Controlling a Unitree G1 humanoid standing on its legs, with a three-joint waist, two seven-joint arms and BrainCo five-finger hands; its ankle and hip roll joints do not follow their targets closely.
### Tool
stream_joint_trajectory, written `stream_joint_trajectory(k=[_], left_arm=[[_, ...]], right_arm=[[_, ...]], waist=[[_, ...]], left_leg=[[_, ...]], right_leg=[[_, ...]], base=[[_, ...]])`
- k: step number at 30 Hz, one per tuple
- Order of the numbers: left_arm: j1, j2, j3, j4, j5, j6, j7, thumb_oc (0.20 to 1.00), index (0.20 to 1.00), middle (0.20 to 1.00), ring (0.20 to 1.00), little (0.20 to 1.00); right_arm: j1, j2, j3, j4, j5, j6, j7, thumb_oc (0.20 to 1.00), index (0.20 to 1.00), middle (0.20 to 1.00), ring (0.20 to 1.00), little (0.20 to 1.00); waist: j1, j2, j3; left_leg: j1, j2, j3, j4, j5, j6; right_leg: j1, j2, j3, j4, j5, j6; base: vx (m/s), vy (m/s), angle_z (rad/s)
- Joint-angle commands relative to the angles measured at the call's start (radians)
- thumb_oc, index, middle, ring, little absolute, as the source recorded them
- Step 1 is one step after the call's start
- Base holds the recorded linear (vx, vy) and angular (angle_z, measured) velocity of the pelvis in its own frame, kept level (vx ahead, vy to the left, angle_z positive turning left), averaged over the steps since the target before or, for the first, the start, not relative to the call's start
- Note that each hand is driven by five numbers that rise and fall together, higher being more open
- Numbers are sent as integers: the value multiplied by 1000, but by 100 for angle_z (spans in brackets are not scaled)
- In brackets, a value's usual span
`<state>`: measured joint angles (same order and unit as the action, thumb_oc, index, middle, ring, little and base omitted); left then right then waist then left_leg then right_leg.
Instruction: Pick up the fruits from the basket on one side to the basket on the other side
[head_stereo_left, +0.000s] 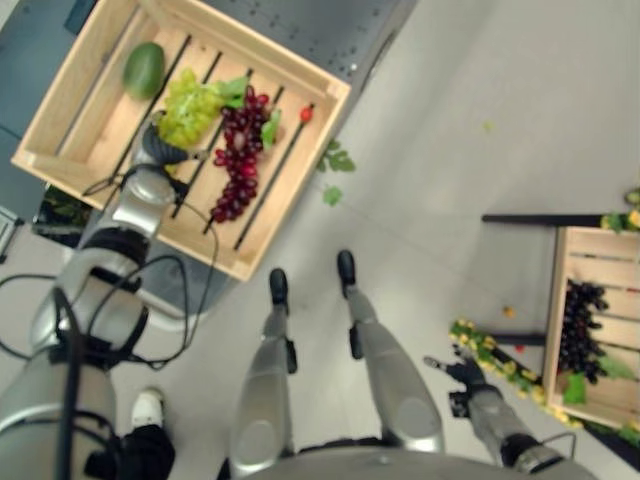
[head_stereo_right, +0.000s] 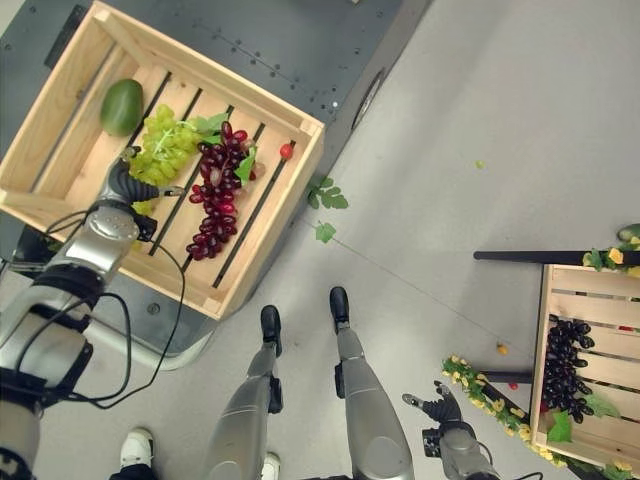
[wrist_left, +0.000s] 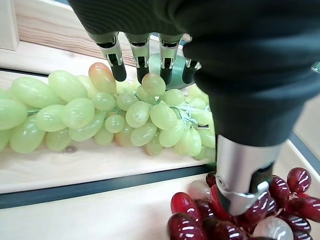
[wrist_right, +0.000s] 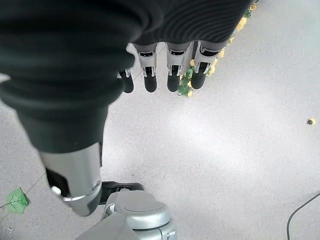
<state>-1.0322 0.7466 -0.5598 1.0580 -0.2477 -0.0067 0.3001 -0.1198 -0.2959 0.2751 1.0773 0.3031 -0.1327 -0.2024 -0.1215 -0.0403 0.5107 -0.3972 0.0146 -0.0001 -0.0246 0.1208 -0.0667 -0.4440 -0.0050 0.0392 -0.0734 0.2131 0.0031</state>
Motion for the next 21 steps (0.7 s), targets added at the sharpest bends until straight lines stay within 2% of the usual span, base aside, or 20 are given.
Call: stream_joint_trajectory(k=[1, 21], left_arm=[[-77, 47, 53, 83, 47, 6, 29, 1000, 1000, 1000, 1000, 1000], [-51, 122, 92, 159, 73, 41, 46, 1000, 1000, 1000, 1000, 1000]], right_arm=[[41, -56, 25, -35, 29, -22, -18, 1000, 1000, 1000, 1000, 1000], [42, -54, 42, -43, 43, -32, -21, 1000, 1000, 1000, 1000, 1000]], waist=[[-5, -18, -1], [12, -26, 9]], left_leg=[[-95, -45, -30, 76, -24, 32], [-142, -49, -49, 71, -10, 31]], right_leg=[[-53, -26, -12, 72, -57, 115], [-87, -24, -24, 68, -53, 112]], base=[[-4, -5, -4], [0, 0, 0]])
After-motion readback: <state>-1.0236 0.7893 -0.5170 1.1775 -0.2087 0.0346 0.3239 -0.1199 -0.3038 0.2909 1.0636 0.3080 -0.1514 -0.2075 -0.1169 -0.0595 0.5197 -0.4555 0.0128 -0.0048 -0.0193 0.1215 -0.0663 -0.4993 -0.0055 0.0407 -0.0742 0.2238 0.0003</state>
